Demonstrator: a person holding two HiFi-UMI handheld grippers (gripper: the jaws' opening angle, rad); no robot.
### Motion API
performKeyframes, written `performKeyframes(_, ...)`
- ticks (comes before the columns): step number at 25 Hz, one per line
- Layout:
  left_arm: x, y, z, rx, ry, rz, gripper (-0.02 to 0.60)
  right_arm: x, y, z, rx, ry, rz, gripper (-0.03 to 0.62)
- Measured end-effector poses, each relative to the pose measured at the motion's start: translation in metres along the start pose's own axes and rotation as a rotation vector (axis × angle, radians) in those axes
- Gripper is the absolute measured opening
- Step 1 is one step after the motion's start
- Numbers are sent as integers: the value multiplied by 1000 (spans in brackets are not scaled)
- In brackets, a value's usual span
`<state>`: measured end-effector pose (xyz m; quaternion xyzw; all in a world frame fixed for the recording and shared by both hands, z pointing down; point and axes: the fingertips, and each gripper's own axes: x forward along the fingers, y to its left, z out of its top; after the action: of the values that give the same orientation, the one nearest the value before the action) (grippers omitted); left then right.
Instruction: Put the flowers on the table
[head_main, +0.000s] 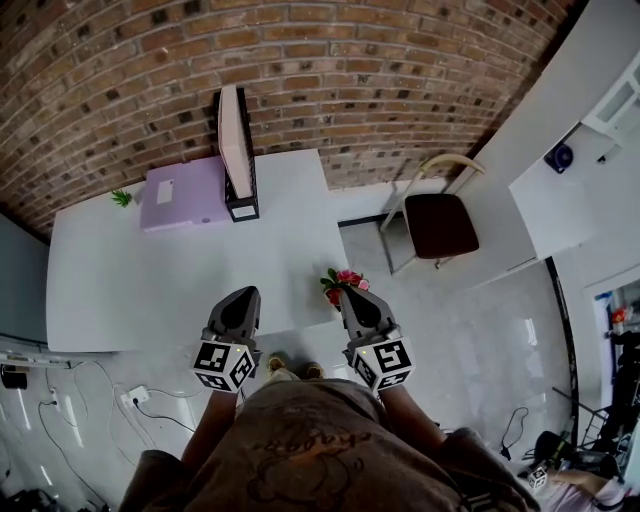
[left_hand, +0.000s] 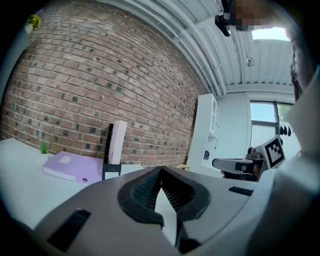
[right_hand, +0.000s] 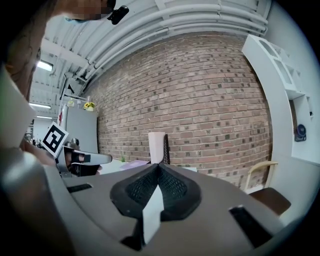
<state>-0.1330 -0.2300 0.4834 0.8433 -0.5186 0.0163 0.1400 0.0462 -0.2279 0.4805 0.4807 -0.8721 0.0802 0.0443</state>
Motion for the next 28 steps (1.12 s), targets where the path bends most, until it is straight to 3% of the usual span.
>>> performKeyframes(28,3,2,5,-21,-4,19,21,10,-12,-12,32,43,-6,2)
